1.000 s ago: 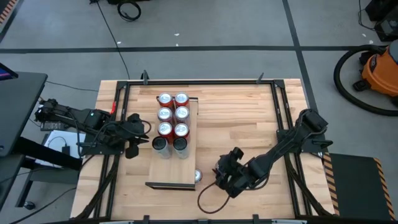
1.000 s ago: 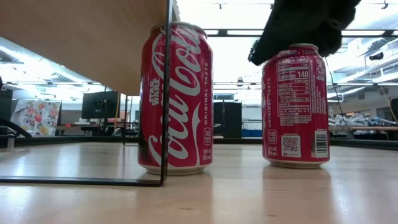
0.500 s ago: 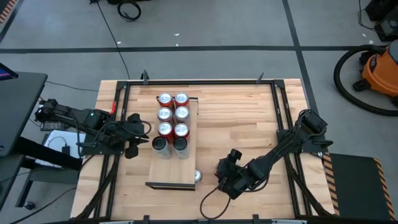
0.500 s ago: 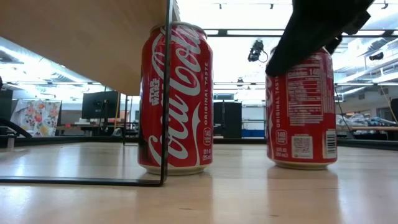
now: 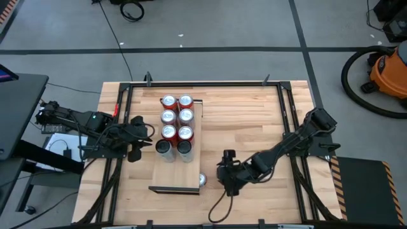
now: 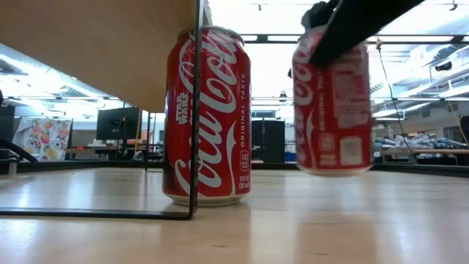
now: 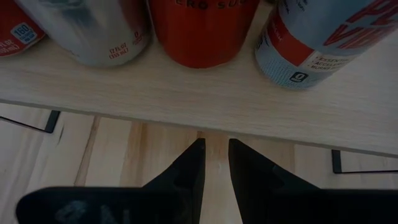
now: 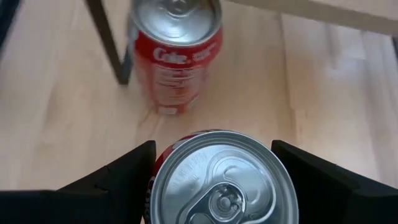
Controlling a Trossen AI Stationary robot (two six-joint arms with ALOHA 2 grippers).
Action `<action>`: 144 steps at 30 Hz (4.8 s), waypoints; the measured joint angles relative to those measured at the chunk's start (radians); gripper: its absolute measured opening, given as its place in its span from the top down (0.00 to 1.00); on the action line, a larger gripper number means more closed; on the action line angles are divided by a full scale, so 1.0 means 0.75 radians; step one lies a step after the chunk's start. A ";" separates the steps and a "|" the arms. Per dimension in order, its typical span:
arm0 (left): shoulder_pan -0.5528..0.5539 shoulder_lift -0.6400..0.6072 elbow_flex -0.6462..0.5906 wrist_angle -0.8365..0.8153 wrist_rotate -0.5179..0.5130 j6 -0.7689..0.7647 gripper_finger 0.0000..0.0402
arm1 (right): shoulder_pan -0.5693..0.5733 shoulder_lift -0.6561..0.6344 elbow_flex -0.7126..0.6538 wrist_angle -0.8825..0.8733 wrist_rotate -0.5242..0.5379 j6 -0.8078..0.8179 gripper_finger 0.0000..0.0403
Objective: Place canned beverage on shelf
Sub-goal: Put the right red silver soda can on the shelf
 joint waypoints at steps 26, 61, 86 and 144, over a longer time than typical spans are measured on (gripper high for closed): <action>0.000 0.000 0.000 0.009 0.000 -0.035 0.80 | -0.105 -0.255 -0.002 0.078 -0.229 -0.191 0.23; 0.000 0.000 0.001 0.006 0.001 -0.028 0.80 | -0.225 -0.258 -0.369 0.363 -0.255 -0.165 0.16; 0.000 0.000 0.001 -0.001 0.001 -0.038 0.80 | -0.024 -0.256 -0.171 0.030 0.149 0.085 0.13; 0.000 0.000 0.001 0.008 0.001 -0.038 0.80 | -0.102 -0.425 -1.081 1.134 0.295 0.244 0.09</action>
